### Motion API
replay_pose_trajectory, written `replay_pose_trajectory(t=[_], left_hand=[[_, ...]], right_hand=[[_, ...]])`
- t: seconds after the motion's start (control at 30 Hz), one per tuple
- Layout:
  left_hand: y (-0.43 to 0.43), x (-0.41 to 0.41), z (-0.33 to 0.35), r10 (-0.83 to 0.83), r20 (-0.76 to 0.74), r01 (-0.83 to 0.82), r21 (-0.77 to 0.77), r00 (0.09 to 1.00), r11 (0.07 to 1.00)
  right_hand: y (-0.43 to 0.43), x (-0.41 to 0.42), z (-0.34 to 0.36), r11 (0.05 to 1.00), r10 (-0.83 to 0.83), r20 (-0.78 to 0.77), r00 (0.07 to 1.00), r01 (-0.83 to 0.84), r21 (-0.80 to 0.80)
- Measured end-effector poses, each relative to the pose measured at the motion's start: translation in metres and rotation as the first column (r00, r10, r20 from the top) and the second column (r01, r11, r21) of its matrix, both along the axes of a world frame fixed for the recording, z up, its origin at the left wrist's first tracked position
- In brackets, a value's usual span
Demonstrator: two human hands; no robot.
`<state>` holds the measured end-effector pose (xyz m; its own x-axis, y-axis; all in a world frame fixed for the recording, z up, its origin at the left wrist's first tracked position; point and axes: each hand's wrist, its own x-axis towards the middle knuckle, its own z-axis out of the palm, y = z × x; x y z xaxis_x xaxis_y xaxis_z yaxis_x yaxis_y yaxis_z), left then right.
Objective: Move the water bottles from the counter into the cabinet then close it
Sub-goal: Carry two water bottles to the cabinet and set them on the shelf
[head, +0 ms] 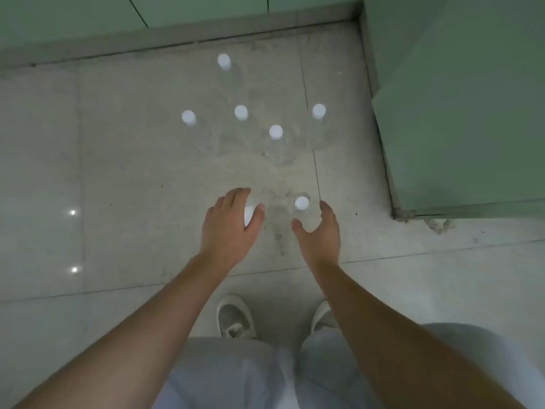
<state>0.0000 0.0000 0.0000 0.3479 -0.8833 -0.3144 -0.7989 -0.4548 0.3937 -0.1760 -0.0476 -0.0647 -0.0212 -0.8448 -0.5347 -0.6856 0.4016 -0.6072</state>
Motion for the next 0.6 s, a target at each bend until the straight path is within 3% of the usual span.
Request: replay_pose_trajectory(t=[0.23, 0.33, 0.6], left_hand=[[-0.048, 0.026, -0.095, -0.031, -0.023, 0.03, -0.075, 0.999, 0.997], [-0.07, 0.03, -0.113, -0.02, -0.044, 0.017, -0.076, 0.999, 0.997], [-0.105, 0.02, -0.131, 0.192, -0.265, -0.236, -0.147, 0.945, 0.961]], right_hand=[[-0.001, 0.014, -0.088, 0.968, -0.195, 0.187, 0.963, 0.219, -0.118], [-0.007, 0.01, -0.1, 0.973, -0.129, 0.195, 0.972, 0.162, -0.165], [-0.031, 0.017, -0.107, 0.953, -0.13, 0.213, 0.968, 0.181, -0.242]])
